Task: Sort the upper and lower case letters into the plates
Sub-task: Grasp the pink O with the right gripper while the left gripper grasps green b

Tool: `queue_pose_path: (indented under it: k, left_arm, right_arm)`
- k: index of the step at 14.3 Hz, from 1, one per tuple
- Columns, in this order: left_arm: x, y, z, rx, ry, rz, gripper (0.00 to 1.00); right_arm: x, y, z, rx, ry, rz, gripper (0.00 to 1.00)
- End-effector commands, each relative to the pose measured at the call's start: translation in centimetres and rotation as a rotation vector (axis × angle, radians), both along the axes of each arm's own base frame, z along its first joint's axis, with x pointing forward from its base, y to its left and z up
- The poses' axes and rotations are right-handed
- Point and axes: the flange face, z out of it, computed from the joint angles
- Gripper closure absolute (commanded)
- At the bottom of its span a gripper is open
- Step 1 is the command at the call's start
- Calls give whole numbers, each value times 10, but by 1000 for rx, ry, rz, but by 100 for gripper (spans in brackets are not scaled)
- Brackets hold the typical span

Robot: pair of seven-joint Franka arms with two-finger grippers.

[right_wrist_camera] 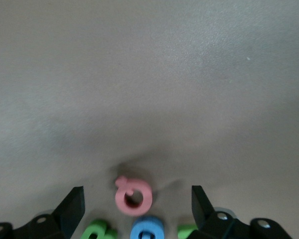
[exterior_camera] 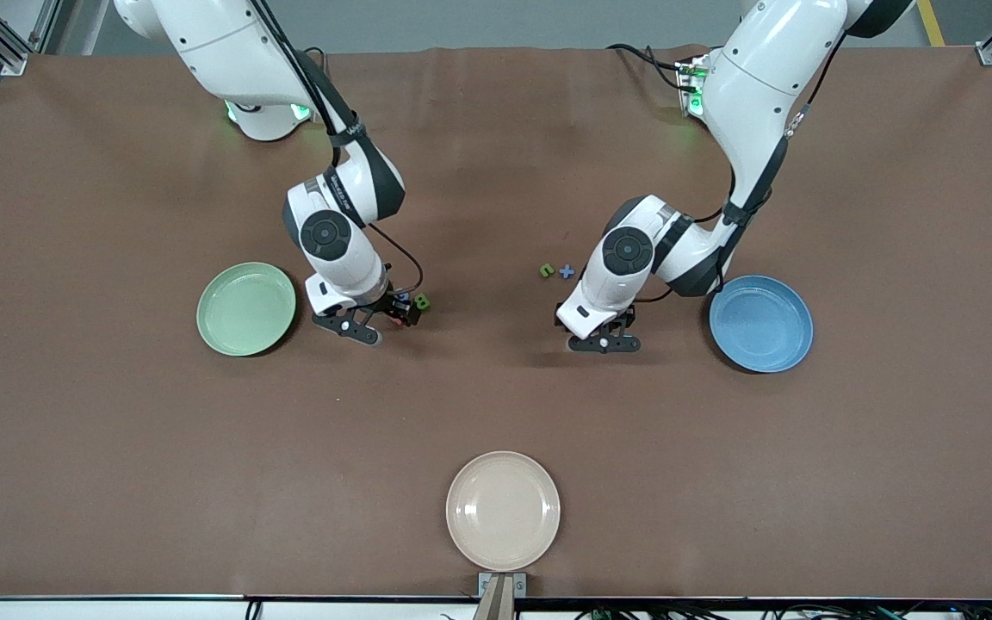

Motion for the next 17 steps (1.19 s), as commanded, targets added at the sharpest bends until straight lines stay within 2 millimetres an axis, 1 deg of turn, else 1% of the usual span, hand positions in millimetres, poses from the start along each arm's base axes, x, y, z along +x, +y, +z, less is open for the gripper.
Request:
queue_pose_path:
  k: [1,4,8,10,11,12,14,16,17]
  left_arm:
    - [-9,1,6,33,14,-16,17]
    - [-7,-1,8,31,10,-16,26]
    - [-6,-2,8,29,10,-14,38]
    - [-3,-3,10,25,5,-12,41]
    - [-1,-3,12,22,0,-10,43]
    - [0,-5,13,19,-4,-10,46]
    - [-1,-7,13,18,-4,-9,53]
    - [-2,-8,13,19,-4,-12,63]
    - [-2,-8,13,19,-4,-12,65]
  right_arm:
    - [0,2,-9,-3,-22,-7,10]
    - [-5,7,-16,-10,-12,3,17]
    - [-7,10,-17,-11,-10,-5,31]
    - [-11,15,-17,-12,-8,-14,32]
    - [-12,15,-18,-13,-5,-14,35]
    - [-12,15,-18,-16,-1,-14,44]
    - [-11,14,-17,-15,-2,-15,68]
    - [-5,8,-13,-12,-8,-24,91]
    - [-1,3,-9,-14,-13,-29,97]
